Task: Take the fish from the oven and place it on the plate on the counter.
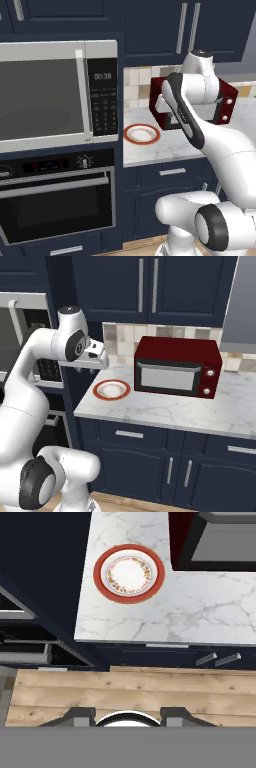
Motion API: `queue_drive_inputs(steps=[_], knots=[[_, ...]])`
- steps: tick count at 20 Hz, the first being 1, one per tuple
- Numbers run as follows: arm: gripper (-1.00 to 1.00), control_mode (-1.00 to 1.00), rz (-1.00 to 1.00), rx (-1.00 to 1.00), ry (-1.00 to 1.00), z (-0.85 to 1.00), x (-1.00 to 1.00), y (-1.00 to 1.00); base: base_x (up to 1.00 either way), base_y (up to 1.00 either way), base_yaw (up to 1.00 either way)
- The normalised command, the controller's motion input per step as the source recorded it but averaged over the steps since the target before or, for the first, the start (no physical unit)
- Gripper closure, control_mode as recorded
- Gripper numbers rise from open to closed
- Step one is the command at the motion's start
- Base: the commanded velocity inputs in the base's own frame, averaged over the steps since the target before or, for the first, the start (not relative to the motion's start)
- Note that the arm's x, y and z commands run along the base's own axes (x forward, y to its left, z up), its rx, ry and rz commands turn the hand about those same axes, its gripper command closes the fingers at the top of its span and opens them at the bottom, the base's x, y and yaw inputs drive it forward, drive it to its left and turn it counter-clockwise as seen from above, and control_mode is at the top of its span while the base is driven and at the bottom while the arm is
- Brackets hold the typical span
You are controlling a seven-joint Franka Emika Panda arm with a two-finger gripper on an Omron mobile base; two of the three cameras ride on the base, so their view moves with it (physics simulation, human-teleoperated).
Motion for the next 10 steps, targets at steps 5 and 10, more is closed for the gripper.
queue_drive_inputs(steps=[5, 10], knots=[[-1.00, -1.00, 0.02, 0.00, -0.01, 0.00, 0.00, 0.03, 0.00, 0.00, 0.00], [-1.00, -1.00, 0.26, -0.12, -0.01, 0.00, -0.04, 0.66, 0.00, 0.00, 0.00]])
